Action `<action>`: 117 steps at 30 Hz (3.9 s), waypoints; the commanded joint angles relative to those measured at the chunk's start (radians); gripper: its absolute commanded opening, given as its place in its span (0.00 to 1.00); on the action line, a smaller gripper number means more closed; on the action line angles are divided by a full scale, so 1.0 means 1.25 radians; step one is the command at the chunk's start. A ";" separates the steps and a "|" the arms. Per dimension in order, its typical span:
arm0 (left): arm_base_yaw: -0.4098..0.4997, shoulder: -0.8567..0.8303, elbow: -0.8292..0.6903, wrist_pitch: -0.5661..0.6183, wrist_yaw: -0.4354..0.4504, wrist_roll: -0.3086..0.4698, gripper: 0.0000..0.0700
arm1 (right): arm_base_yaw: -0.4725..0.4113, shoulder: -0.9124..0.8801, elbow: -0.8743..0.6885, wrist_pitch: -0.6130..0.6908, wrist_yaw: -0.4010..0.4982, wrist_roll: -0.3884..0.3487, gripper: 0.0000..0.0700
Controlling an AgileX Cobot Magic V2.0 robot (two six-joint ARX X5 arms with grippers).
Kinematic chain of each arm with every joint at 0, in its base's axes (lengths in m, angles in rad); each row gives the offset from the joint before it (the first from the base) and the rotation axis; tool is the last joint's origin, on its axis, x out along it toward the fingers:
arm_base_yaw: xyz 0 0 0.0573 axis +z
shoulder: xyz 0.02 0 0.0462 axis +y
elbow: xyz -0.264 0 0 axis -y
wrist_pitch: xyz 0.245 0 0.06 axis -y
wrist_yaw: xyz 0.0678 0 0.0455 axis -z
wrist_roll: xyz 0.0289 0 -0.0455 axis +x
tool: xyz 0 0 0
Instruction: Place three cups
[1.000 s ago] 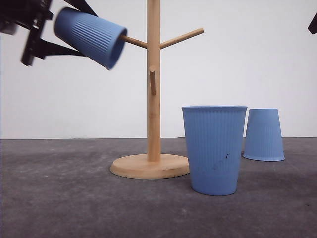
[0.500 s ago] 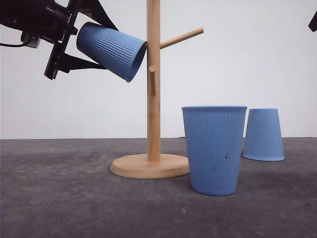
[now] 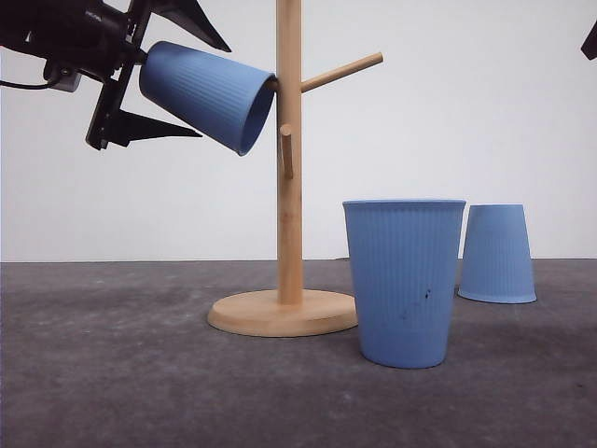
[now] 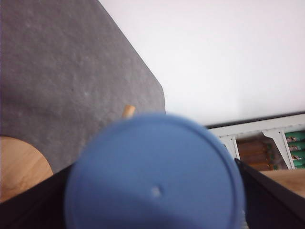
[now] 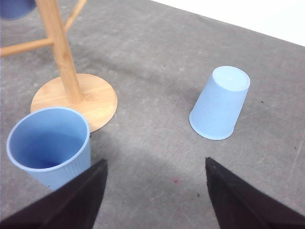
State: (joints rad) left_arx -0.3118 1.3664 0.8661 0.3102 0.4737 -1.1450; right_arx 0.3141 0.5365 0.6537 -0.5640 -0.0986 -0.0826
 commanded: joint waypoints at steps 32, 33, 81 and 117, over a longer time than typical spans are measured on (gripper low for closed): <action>0.059 -0.451 -0.039 -0.776 -0.197 0.701 0.62 | -0.018 0.054 0.023 -0.013 -0.002 0.219 0.59; 0.065 -0.455 -0.049 -0.775 -0.197 0.705 0.62 | -0.026 0.075 0.032 -0.014 -0.003 0.227 0.59; 0.082 -0.459 -0.065 -0.783 -0.211 0.713 0.62 | -0.193 1.114 0.589 0.129 -0.083 0.087 0.55; 0.082 -0.459 -0.065 -0.744 -0.211 0.712 0.62 | -0.339 0.536 0.194 0.406 -0.689 0.615 0.54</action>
State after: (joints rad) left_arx -0.2085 0.7898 0.7769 -0.6308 0.2081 -0.2695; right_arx -0.1172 1.2045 0.8803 -0.1149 -0.9628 0.5571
